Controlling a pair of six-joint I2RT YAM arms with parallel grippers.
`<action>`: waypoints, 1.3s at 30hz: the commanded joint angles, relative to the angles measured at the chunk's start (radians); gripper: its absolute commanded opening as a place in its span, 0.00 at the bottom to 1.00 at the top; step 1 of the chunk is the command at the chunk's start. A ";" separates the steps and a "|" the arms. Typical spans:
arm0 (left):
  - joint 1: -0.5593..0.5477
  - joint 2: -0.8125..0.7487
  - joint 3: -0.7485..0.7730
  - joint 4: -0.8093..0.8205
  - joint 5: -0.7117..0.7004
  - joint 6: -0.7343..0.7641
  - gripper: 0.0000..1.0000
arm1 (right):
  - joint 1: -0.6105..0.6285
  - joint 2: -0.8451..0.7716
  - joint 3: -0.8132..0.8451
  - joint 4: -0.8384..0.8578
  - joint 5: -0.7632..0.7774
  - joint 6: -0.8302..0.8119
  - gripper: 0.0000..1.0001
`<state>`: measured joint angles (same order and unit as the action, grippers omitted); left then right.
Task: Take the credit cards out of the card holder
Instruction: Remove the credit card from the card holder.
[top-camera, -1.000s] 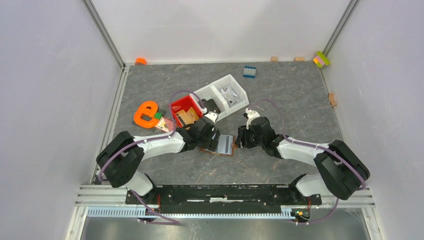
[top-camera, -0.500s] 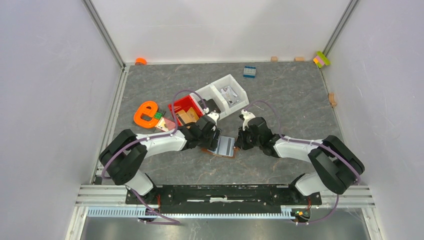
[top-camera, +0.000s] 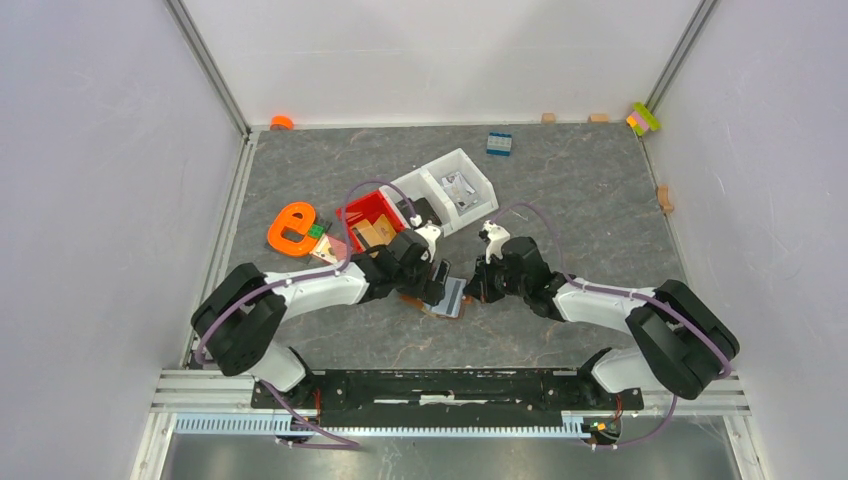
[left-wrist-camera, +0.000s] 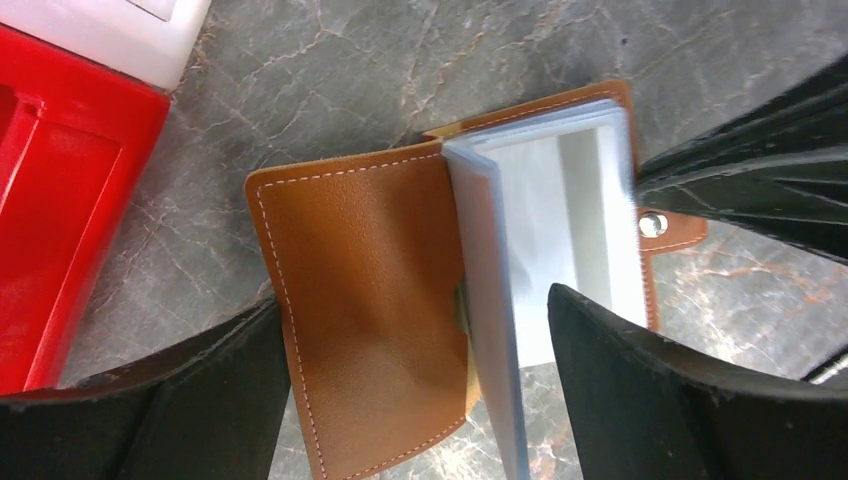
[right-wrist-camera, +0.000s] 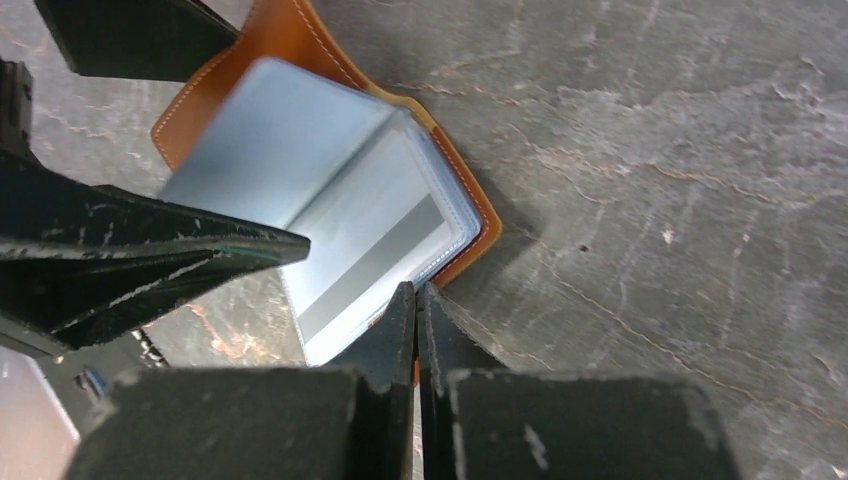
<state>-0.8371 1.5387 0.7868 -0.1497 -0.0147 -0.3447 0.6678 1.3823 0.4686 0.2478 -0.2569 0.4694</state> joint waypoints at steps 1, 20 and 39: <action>-0.008 -0.075 -0.031 0.127 0.121 0.018 0.99 | 0.016 -0.019 -0.002 0.145 -0.107 0.027 0.00; -0.008 0.174 0.124 -0.039 0.164 0.038 0.78 | 0.016 -0.051 -0.003 0.098 -0.054 -0.023 0.00; 0.041 0.119 0.086 0.032 0.277 -0.025 0.19 | 0.013 -0.112 0.031 -0.091 0.191 -0.056 0.36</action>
<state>-0.7990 1.6775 0.8837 -0.1238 0.2409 -0.3344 0.6807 1.2869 0.4667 0.1825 -0.1661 0.4381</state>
